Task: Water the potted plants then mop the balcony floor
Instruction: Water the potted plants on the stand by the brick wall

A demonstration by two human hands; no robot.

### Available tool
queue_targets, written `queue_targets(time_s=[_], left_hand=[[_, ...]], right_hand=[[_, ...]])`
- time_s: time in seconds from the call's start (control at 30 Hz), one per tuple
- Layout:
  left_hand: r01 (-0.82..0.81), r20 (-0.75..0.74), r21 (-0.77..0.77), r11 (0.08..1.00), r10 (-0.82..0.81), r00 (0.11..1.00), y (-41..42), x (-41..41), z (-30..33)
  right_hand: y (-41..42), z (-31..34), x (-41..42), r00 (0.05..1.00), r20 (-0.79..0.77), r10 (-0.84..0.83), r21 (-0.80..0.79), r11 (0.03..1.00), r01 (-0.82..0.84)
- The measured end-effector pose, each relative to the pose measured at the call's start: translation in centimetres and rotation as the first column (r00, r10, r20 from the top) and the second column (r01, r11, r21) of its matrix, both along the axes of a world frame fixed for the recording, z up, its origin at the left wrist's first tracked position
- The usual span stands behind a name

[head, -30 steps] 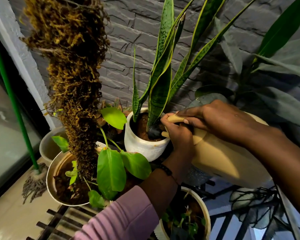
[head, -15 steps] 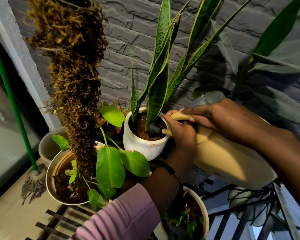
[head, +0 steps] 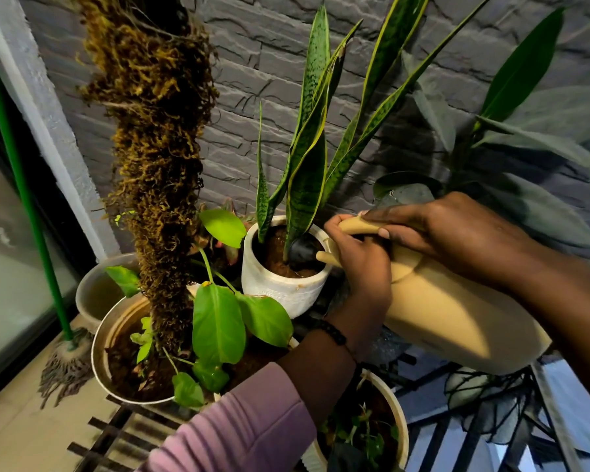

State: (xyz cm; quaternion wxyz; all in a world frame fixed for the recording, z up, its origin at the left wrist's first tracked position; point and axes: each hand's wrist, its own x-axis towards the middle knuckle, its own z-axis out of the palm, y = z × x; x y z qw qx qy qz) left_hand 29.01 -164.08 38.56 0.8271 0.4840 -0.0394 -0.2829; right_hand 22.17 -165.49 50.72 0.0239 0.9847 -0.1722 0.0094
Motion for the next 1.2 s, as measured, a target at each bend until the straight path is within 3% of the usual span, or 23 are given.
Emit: queue_targets(time_s=[0.27, 0.5, 0.67, 1.07, 1.2], left_hand=[[0.013, 0.037, -0.033, 0.999, -0.011, 0.999, 1.2, -0.3, -0.2], [0.112, 0.393, 0.156, 0.981, -0.166, 0.904, 3.5, -2.4, -2.0], [0.108, 0.570, 0.228, 0.968, -0.223, 0.791, 5.2, -4.9, -4.8], [0.191, 0.629, 0.321, 0.927, -0.360, 0.689, 11.4, -6.0, -11.3], [0.228, 0.619, 0.298, 0.927, -0.369, 0.693, 12.9, -6.3, -11.4]], right_hand=[[0.7, -0.8, -1.0, 0.998, 0.035, -0.057, 0.077, 0.996, 0.055], [3.2, -5.7, -6.8, 0.911, 0.326, -0.251, 0.338, 0.931, 0.136], [5.5, -10.6, -10.6, 0.802, 0.400, -0.445, 0.482, 0.846, 0.229], [12.5, -17.7, -12.0, 0.691, 0.342, -0.637, 0.608, 0.711, 0.354], [14.7, -18.0, -12.3, 0.632, 0.352, -0.690, 0.641, 0.670, 0.374]])
